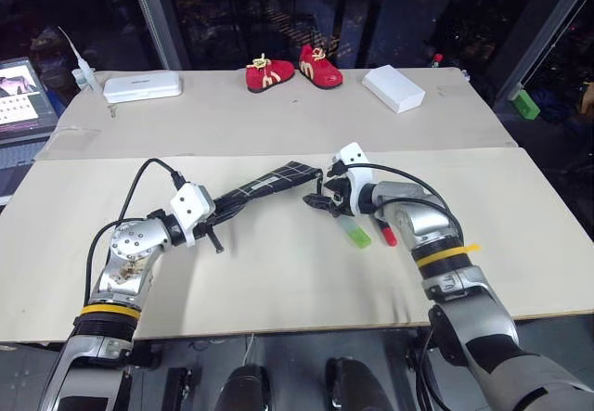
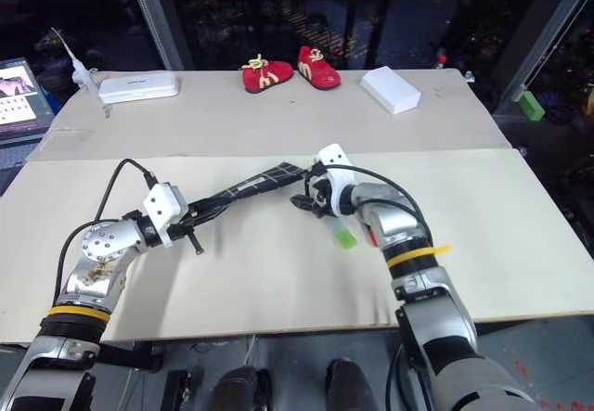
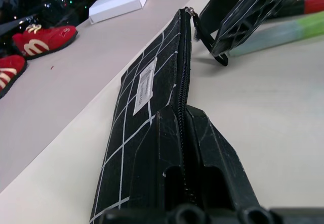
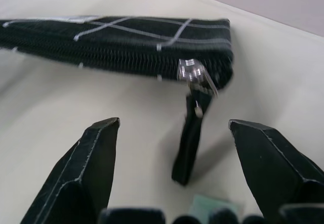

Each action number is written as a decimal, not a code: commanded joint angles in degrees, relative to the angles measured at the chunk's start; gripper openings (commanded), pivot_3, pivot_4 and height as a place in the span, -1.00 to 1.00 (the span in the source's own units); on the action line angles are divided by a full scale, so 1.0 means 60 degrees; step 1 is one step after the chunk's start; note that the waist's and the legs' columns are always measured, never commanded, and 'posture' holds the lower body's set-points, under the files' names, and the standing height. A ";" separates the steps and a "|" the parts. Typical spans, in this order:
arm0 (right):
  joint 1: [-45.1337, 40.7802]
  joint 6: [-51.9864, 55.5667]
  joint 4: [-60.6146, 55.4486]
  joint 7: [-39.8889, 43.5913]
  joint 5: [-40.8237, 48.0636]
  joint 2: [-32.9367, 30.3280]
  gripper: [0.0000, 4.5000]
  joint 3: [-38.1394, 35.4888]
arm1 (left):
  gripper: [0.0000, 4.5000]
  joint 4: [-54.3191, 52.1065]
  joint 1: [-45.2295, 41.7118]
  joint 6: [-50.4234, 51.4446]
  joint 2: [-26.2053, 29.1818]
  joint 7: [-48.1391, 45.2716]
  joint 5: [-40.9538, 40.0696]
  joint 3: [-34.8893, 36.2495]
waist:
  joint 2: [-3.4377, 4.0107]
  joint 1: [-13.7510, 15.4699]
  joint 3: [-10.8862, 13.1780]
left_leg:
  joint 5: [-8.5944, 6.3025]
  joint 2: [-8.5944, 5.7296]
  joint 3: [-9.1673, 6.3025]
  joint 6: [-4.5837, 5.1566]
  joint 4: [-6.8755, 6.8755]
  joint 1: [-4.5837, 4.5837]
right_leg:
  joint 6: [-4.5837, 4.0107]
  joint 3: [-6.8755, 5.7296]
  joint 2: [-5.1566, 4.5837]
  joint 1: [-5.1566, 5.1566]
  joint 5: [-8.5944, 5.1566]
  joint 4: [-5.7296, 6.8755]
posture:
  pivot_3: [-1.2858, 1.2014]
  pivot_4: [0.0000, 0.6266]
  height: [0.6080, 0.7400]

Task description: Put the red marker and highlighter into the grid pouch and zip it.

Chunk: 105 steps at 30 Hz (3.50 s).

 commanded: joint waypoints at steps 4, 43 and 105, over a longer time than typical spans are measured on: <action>-0.0134 -0.0481 -0.0173 0.0417 -0.0094 0.0000 -0.37 0.0040 | -1.00 -0.0442 0.0151 0.0055 -0.0052 0.0153 0.0064 0.0167 | 0.0000 0.0001 0.0000 | 0.0000 0.0000 0.0000 0.0000 0.0000 -0.0003 | 0.0000 0.0000 -0.0002 0.0000 0.0000 0.0002 | 0.03 -0.52 1.00; -0.0377 -0.0198 -0.1911 0.1660 -0.0815 0.1379 -0.30 0.1825 | -1.00 0.0136 -0.0387 -0.0070 -0.0800 -0.0040 0.0319 0.0054 | 0.0000 -0.0002 0.0000 | 0.0002 0.0000 -0.0001 -0.0004 0.0001 0.0000 | -0.0001 -0.0006 0.0001 0.0001 0.0001 0.0010 | 0.03 -0.52 1.00; 0.2159 -0.1782 -0.4467 -0.0329 -0.0391 -0.2594 -0.79 -0.0626 | -1.00 -0.1286 0.0370 0.0631 -0.0348 0.0105 0.0075 0.0525 | -0.0002 -0.0008 0.0002 | -0.0003 -0.0007 -0.0027 0.0005 0.0004 0.0087 | 0.0005 0.0007 0.0002 0.0104 0.0003 -0.0031 | 0.03 -0.52 1.00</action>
